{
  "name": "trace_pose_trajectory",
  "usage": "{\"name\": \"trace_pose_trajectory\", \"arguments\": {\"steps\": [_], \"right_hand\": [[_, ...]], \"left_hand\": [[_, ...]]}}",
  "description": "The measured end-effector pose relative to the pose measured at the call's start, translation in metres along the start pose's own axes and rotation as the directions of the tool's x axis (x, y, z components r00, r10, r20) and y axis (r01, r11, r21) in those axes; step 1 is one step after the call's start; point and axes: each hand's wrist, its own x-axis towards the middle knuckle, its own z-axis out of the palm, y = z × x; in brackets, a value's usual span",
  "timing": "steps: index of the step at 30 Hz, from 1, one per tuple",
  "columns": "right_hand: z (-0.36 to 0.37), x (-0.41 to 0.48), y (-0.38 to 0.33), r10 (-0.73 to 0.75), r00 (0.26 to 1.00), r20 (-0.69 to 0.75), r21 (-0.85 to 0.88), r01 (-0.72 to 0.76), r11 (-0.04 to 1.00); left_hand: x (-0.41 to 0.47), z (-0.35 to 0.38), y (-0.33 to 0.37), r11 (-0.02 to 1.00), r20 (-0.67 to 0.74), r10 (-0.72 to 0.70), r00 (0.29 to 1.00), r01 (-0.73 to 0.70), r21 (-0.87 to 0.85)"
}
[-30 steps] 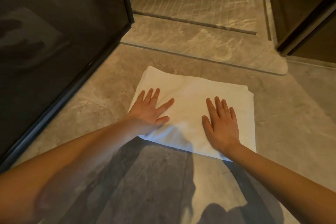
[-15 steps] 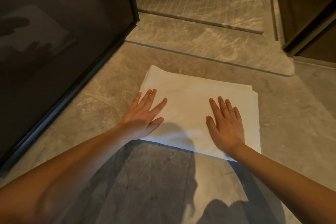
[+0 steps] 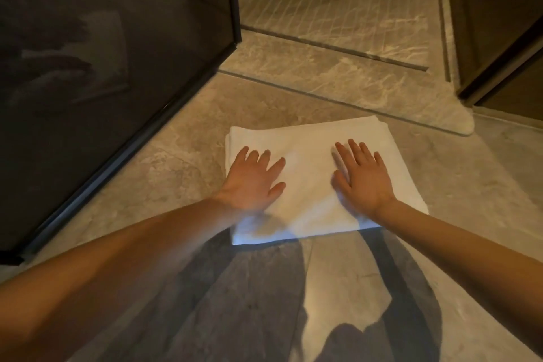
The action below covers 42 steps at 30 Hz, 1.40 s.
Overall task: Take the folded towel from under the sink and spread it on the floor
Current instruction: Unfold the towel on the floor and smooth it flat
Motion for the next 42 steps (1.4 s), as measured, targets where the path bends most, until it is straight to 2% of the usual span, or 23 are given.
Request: {"name": "trace_pose_trajectory", "arguments": {"steps": [1,3,5,8,14,20,24,27,30,32,34,36,38,40,42], "right_hand": [[0.003,-0.007,-0.014,0.103,0.995,-0.016,0.069,-0.102,0.992],[0.012,-0.021,-0.041,0.255,0.966,0.052,0.147,-0.260,0.954],[0.024,-0.030,-0.058,0.284,0.954,0.102,0.084,-0.292,0.953],[0.036,-0.032,-0.062,0.245,0.967,0.065,-0.015,-0.245,0.969],[0.038,-0.001,-0.047,0.024,0.997,0.074,-0.044,-0.021,0.999],[0.031,0.036,-0.055,-0.205,0.972,0.110,-0.067,0.213,0.975],[0.023,0.059,-0.067,-0.361,0.919,0.157,-0.095,0.378,0.921],[0.016,0.081,-0.073,-0.505,0.843,0.188,-0.077,0.525,0.848],[0.002,0.105,-0.085,-0.570,0.774,0.275,-0.100,0.613,0.784],[-0.004,0.109,-0.098,-0.556,0.789,0.262,-0.065,0.589,0.806],[-0.001,0.097,-0.116,-0.463,0.884,0.070,0.069,0.459,0.886],[0.007,0.080,-0.137,-0.268,0.957,-0.113,0.196,0.286,0.938],[0.017,0.068,-0.153,-0.190,0.975,-0.114,0.193,0.209,0.959],[0.029,0.063,-0.158,-0.227,0.972,-0.053,0.145,0.233,0.962],[0.037,0.061,-0.157,-0.245,0.968,-0.049,0.152,0.250,0.956]], "left_hand": [[0.007,-0.001,-0.006,0.998,-0.039,0.066,0.997,-0.067,-0.015],[0.019,0.003,-0.014,0.983,-0.060,0.184,0.981,-0.185,-0.008],[0.028,0.014,-0.019,0.974,-0.010,0.227,0.974,-0.227,-0.020],[0.032,0.034,-0.020,0.978,0.049,0.200,0.979,-0.196,-0.073],[0.012,0.058,-0.016,0.978,-0.015,-0.001,1.000,-0.002,-0.210],[-0.020,0.060,-0.013,0.947,-0.049,-0.219,0.975,0.200,-0.252],[-0.035,0.061,-0.005,0.892,0.041,-0.369,0.929,0.366,-0.264],[-0.047,0.062,0.005,0.846,0.115,-0.463,0.879,0.476,-0.238],[-0.054,0.057,0.009,0.800,0.181,-0.526,0.831,0.556,-0.227],[-0.056,0.053,0.001,0.805,0.188,-0.518,0.835,0.550,-0.222],[-0.060,0.049,-0.017,0.869,0.052,-0.449,0.892,0.449,-0.207],[-0.061,0.045,-0.041,0.933,-0.099,-0.326,0.940,0.303,-0.192],[-0.062,0.045,-0.061,0.952,-0.102,-0.264,0.959,0.241,-0.188],[-0.067,0.053,-0.071,0.944,-0.036,-0.269,0.962,0.256,-0.207],[-0.071,0.063,-0.075,0.935,-0.027,-0.268,0.963,0.253,-0.248]]}}
